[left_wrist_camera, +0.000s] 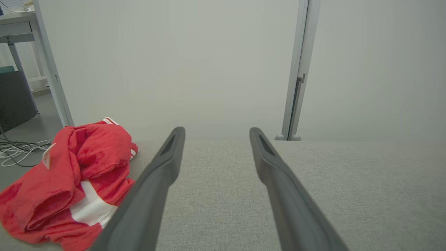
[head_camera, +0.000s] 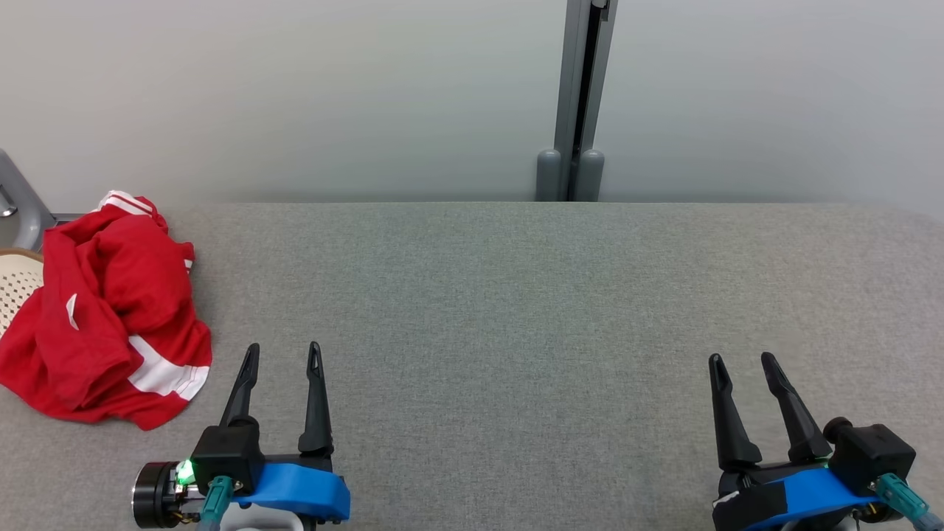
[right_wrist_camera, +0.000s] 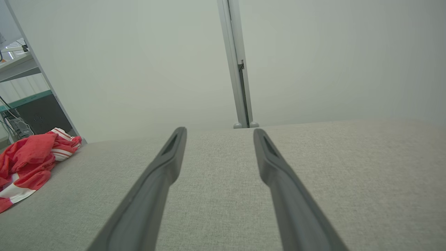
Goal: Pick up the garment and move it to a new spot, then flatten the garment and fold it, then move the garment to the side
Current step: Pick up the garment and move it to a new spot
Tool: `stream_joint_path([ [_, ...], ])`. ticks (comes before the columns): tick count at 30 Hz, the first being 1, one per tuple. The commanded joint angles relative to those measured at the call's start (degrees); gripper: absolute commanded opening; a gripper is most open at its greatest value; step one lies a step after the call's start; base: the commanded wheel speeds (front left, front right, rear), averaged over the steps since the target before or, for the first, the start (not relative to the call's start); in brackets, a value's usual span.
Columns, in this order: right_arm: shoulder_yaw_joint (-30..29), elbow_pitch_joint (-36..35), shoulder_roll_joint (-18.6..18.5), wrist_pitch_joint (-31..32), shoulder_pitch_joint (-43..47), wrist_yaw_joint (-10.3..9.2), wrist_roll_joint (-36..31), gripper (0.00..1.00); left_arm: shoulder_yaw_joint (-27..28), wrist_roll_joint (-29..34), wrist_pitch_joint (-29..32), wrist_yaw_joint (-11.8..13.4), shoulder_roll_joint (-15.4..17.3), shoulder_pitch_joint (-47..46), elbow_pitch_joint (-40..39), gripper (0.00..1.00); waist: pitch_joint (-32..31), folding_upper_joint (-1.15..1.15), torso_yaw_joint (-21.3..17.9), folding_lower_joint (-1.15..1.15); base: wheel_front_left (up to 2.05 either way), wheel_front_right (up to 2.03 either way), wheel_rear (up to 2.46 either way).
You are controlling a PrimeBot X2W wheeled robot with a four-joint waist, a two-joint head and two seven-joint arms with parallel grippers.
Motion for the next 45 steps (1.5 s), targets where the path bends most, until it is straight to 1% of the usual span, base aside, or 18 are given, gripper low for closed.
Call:
stream_joint_path([
  [1,0.22,0.01,-0.37,-0.34,0.23,0.02,0.38,1.00,-0.03,-0.17,-0.30,0.27,0.46,-0.33,0.06,1.00,0.03,0.00,0.27,0.00,0.00,0.00,0.00],
  [7,0.56,-0.15,-0.36,-0.30,0.37,0.02,0.69,1.00,0.00,-0.49,-0.29,0.14,0.84,-0.77,0.24,1.00,0.23,0.00,1.74,0.00,0.00,0.00,0.00],
  [16,0.86,0.67,-0.36,-0.27,0.85,0.02,0.72,1.00,0.32,-0.84,-0.29,0.43,1.31,-0.72,0.62,1.00,0.31,0.00,6.13,0.00,0.00,0.00,0.00],
  [17,0.86,0.67,-0.36,-0.27,0.85,0.02,0.72,1.00,0.32,-0.84,-0.29,0.43,1.31,-0.72,0.62,1.00,0.31,0.00,6.13,0.00,0.00,0.00,0.00],
  [27,0.87,0.85,-0.36,-0.27,0.47,0.02,0.55,1.00,0.80,-1.37,-0.29,0.96,1.74,-1.18,-0.05,1.00,1.13,0.00,12.72,0.00,0.00,0.00,0.00],
  [39,0.68,0.66,-0.36,-0.28,0.59,0.02,0.28,1.00,0.53,-2.09,-0.29,1.34,1.93,-0.65,-0.74,1.00,1.83,0.00,21.65,0.00,0.00,0.00,0.00],
  [45,1.06,0.93,-0.36,-0.27,0.59,0.02,0.15,1.00,0.93,-2.57,-0.29,1.82,2.24,0.09,-1.11,1.00,1.99,0.00,25.24,0.00,0.00,0.00,0.00],
])
